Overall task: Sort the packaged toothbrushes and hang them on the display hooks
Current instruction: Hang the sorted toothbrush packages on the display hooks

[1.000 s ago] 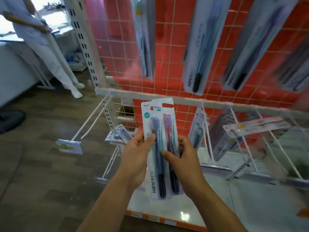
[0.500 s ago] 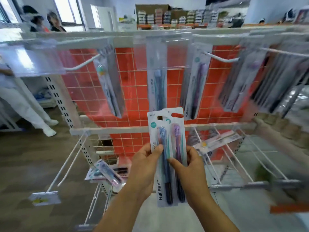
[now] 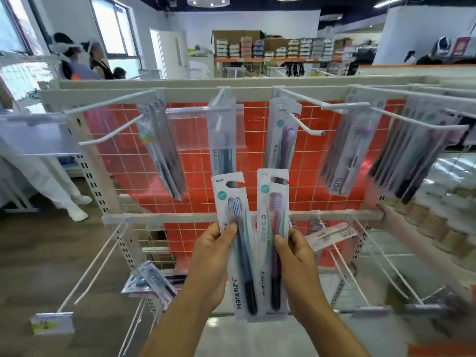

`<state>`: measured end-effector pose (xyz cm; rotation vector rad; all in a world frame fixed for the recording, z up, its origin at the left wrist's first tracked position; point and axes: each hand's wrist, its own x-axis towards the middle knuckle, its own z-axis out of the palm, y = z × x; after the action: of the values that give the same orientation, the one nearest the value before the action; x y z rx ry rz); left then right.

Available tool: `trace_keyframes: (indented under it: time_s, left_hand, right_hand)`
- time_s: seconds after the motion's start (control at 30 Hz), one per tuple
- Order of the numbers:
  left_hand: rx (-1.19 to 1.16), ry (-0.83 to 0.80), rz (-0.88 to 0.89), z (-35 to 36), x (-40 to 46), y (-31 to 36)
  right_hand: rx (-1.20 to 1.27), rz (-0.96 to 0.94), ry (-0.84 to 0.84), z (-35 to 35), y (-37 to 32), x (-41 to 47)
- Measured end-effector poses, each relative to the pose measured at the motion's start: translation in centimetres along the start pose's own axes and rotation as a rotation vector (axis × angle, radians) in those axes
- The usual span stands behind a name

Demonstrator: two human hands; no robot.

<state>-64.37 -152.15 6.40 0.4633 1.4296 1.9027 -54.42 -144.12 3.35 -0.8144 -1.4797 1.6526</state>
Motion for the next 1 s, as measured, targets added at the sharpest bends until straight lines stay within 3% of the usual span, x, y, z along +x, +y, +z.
trace_keyframes:
  time_s: [0.6, 1.0]
  left_hand:
    - [-0.043, -0.025, 0.343, 0.6, -0.6, 4.1]
    - [0.033, -0.012, 0.397, 0.6, 0.5, 5.7]
  right_hand:
    - [0.027, 0.024, -0.042, 0.3, -0.4, 1.2]
    - [0.033, 0.003, -0.053, 0.1, -0.8, 1.2]
